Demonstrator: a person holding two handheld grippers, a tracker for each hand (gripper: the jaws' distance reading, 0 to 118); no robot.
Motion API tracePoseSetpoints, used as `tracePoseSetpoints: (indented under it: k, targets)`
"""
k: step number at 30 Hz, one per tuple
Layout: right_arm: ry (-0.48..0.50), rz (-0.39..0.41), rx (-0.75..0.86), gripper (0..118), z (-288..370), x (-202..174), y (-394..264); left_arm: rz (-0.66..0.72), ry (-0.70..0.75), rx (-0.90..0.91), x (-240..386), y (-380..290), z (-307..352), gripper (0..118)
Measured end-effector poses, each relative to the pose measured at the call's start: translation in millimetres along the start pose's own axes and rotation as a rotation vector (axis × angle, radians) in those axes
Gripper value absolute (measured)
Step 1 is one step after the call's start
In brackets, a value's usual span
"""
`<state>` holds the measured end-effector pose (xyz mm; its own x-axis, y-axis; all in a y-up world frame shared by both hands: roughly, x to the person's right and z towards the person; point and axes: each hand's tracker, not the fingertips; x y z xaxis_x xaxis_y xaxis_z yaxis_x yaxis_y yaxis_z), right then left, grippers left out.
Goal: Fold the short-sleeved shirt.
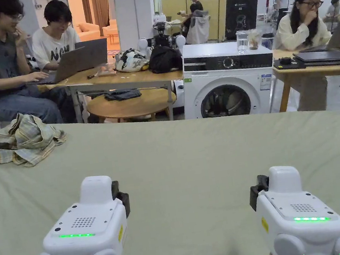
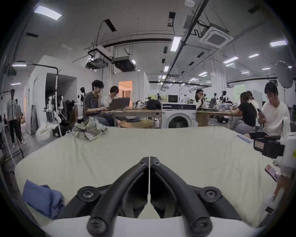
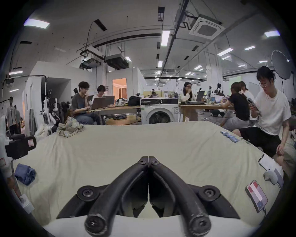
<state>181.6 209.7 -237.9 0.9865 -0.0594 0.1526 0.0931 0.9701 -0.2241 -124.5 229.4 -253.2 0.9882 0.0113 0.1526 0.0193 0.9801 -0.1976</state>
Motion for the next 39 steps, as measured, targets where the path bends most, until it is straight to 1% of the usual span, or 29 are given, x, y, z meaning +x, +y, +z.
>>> tracePoseSetpoints:
  k: [7,11,16,22,26,36,37,38,39]
  targets:
    - [-0.006,0.025,0.02,0,2.5,5.3,-4.2,0.038,-0.016,0.006,-6.0,-6.1,2.0,0]
    - [-0.012,0.027,0.033,0,4.6,6.3,-3.5,0.011,-0.029,0.016,-3.2,-5.7,6.3,0]
    - [-0.025,0.037,0.047,0,7.2,5.6,-5.3,0.021,-0.041,0.003,-2.4,-4.4,4.7,0]
    - [-0.022,0.033,0.043,0,6.7,6.1,-8.2,-0.006,-0.036,0.0,1.4,-4.5,4.9,0]
    - [-0.021,0.012,0.047,0,7.3,7.0,-6.6,-0.016,-0.033,0.012,1.3,-5.2,6.1,0]
    - [-0.029,0.028,0.055,0,4.9,5.3,-2.6,0.016,-0.015,0.006,-2.0,-3.1,2.3,0]
    - [-0.038,0.035,0.055,9,4.1,5.0,-2.8,0.015,-0.012,0.0,-1.4,-2.1,1.1,3]
    - [-0.045,0.036,0.056,24,3.1,5.2,-3.7,0.013,-0.011,-0.003,-1.5,-1.5,-0.2,13]
    - [-0.049,0.037,0.052,48,2.0,5.7,-3.6,0.007,-0.011,-0.009,-2.4,-1.1,-1.7,30]
